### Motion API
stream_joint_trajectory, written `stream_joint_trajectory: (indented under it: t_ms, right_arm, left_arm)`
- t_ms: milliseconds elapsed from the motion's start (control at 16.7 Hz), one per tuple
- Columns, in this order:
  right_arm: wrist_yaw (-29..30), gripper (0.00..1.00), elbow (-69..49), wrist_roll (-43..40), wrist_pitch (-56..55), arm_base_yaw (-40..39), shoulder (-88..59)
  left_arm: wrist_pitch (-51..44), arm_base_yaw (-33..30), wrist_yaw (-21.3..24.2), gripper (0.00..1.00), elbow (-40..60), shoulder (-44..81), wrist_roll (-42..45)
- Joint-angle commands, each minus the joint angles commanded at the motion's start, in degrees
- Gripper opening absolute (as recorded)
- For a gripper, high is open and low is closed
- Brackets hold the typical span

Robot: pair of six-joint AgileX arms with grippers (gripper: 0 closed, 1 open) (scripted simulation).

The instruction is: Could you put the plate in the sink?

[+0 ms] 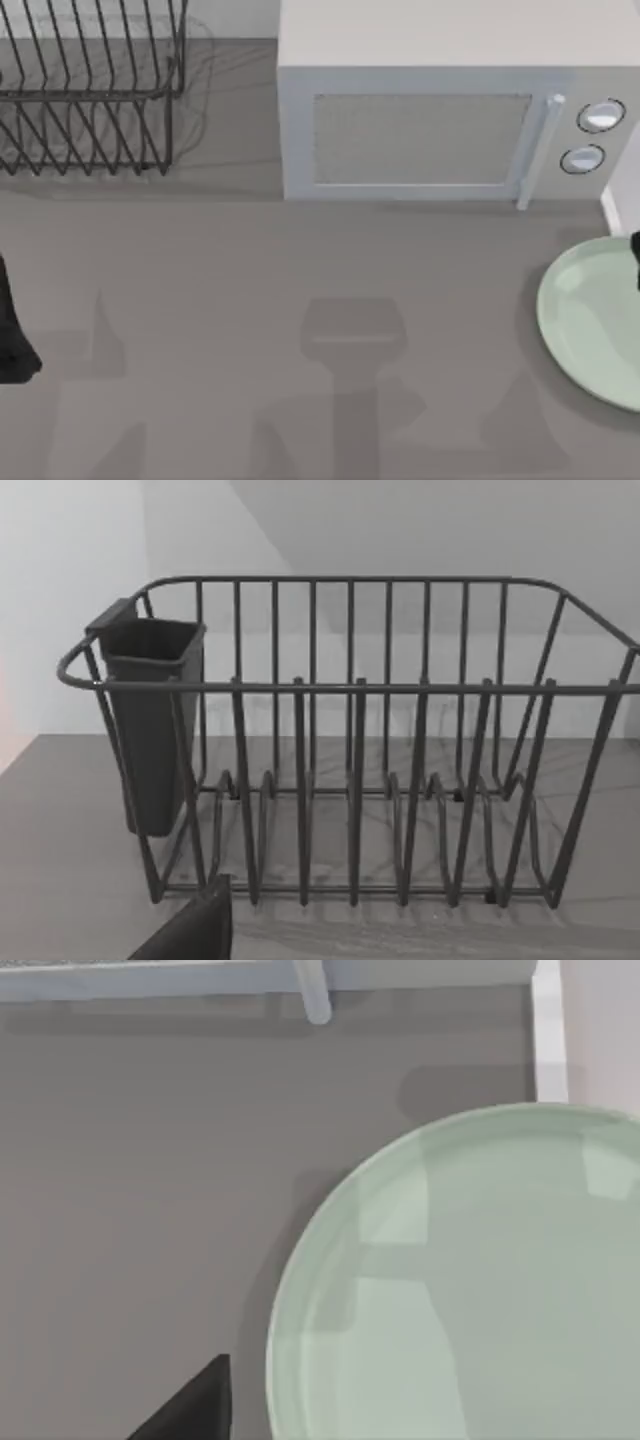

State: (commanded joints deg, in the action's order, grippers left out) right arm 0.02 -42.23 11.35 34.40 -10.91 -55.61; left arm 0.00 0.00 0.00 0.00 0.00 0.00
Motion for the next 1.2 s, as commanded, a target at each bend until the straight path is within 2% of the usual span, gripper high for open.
stream_joint_trajectory:
  t_ms: [300, 540, 780, 1200]
  right_arm:
    - [0.01, 1.00, -19.28, 5.14, 15.58, -4.95, -27.52]
    - [0.01, 1.00, -30.11, 8.05, 24.39, -7.74, -42.82]
    - [0.01, 1.00, -34.58, 9.25, 28.04, -8.89, -48.77]
    - [-0.30, 1.00, -33.39, 8.54, 25.69, -9.93, -49.47]
  left_arm:
    - [0.00, 0.00, 0.00, 1.00, 0.00, 0.00, 0.00]
    - [0.00, 0.00, 0.00, 1.00, 0.00, 0.00, 0.00]
    - [0.00, 0.00, 0.00, 1.00, 0.00, 0.00, 0.00]
    - [0.00, 0.00, 0.00, 1.00, 0.00, 0.00, 0.00]
